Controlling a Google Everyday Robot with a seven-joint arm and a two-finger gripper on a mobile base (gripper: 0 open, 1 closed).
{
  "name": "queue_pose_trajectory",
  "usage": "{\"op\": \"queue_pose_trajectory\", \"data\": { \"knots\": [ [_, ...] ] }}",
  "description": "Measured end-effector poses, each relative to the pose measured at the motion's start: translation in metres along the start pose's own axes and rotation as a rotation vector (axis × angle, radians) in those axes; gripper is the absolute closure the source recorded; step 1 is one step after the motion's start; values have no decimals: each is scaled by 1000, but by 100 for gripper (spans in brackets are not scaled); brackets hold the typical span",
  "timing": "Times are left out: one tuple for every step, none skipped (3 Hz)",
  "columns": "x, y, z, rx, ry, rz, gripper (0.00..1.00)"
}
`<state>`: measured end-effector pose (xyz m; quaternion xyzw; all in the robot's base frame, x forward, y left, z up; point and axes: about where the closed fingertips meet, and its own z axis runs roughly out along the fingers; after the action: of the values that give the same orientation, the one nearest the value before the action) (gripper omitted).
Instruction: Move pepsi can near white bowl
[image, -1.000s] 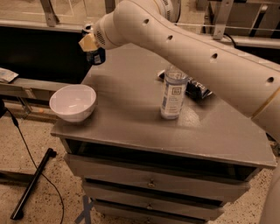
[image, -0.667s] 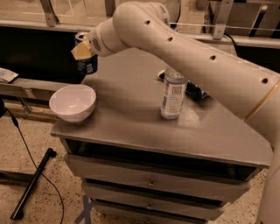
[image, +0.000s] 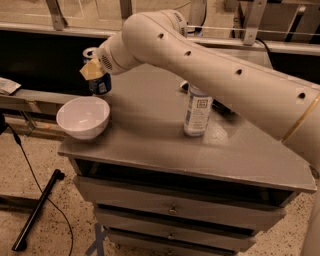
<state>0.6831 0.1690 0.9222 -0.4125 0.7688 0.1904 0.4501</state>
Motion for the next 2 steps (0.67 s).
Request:
{"op": "queue_pose_trajectory", "data": {
  "knots": [
    [8, -1, -1, 12, 5, -15, 100],
    [14, 1, -3, -1, 5, -24, 84]
  ]
}}
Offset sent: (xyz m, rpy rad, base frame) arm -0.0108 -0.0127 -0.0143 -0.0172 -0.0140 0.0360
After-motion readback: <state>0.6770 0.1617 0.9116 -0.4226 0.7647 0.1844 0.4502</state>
